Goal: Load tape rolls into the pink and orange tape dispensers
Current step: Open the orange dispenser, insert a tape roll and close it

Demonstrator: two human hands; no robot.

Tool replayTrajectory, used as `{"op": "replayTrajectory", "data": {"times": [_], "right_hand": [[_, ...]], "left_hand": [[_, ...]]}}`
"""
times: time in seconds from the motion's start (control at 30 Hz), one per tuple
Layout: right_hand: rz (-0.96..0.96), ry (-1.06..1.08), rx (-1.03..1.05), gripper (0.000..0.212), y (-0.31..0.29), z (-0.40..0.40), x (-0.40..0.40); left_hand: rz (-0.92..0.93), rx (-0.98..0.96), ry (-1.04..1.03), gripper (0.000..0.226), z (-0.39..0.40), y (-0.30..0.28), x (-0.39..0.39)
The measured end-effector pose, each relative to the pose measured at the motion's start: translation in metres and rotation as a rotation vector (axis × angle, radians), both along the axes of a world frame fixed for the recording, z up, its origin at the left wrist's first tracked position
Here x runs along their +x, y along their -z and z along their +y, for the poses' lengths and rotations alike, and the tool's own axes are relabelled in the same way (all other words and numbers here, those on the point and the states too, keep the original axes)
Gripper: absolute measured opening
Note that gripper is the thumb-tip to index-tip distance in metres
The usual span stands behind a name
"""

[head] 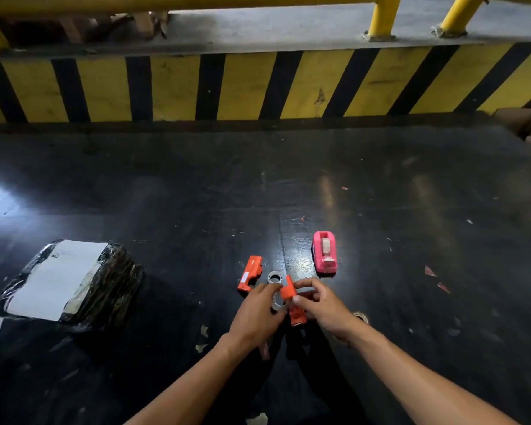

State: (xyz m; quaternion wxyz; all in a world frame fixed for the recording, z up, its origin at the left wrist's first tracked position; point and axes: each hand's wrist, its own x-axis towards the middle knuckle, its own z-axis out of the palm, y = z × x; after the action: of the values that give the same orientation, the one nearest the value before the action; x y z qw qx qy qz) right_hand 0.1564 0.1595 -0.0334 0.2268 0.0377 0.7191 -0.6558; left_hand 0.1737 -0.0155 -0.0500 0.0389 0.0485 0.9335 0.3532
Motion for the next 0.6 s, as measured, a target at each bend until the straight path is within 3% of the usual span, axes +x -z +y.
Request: {"op": "replayTrajectory", "data": {"times": [0.2,0.4,0.6], "right_hand": [[0.029,0.009,-0.035,0.025,-0.005,-0.001,0.002],[-0.021,-0.025,-0.054,0.027,-0.013,0.000,0.004],[-0.155,0.000,-0.210,0.037,-0.016,0.001,0.008]], "left_hand": [[0.008,0.169,-0.053,0.054,-0.004,-0.019,-0.001],[0.092,0.064,0.022,0.050,-0.007,-0.023,-0.001],[0.152,-0.049,0.112,0.046,-0.004,-0.026,-0.006]]}}
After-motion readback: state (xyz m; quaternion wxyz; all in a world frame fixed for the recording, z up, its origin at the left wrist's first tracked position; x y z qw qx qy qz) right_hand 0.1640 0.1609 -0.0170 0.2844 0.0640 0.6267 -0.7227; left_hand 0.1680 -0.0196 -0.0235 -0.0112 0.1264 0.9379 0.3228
